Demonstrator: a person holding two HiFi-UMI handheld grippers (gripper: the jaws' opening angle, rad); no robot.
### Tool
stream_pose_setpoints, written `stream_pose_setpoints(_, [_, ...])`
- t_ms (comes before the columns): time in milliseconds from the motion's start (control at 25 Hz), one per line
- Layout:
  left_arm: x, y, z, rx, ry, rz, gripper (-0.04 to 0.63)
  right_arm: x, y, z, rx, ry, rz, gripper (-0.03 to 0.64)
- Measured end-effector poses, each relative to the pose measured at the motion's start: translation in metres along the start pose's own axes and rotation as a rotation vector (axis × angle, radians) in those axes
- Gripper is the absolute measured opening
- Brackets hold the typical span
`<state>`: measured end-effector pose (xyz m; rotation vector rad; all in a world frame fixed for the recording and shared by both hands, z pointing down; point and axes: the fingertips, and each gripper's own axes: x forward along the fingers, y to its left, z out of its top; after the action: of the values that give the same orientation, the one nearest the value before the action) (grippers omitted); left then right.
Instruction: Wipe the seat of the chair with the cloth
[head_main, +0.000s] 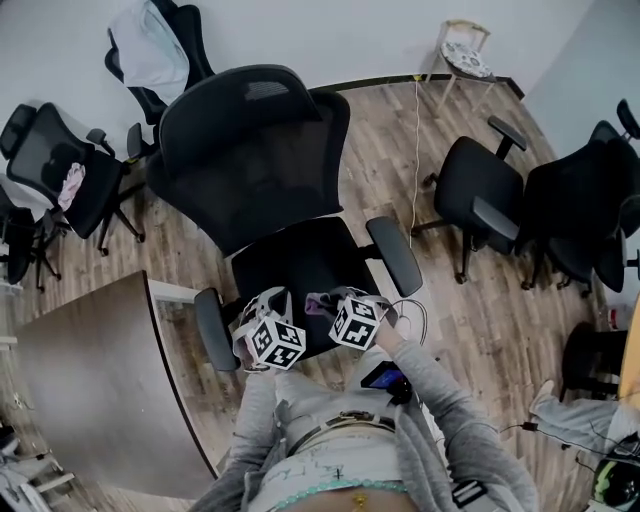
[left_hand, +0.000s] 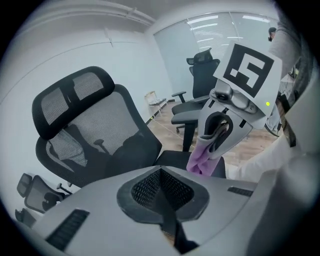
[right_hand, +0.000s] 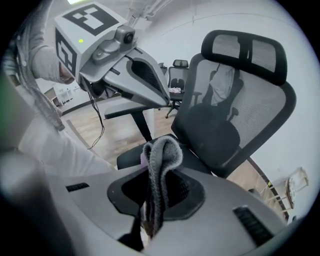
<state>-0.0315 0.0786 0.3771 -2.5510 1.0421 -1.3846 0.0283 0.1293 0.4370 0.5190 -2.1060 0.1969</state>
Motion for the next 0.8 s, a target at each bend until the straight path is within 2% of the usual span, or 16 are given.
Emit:
stream_pose_setpoints(160, [-0.011, -0.005, 0.014, -0.019, -0.024, 0.0, -0.002, -0.019, -0.001, 0.015, -0.001, -0.043, -0.05, 0.051])
stream_pose_setpoints(560, [-0.051, 0.01, 0.049, -0.142, -0.135, 0.067, -0.002, -0.065, -0.009, 0.068, 0.061, -0.201, -0.155, 0.051])
stream_pose_setpoints(680, [-0.066, 0.019, 0.058, -0.183, -0.174, 0.096, -0.002, -0.08, -0.018, 0.087, 0.083, -0.262, -0.199, 0.051])
stream_pose_setpoints(800, [-0.082, 0.035, 0.067, -0.21, -0.22, 0.156, -0.002, -0.095, -0.025, 0.108, 0.093, -0.324, -0.235, 0.051])
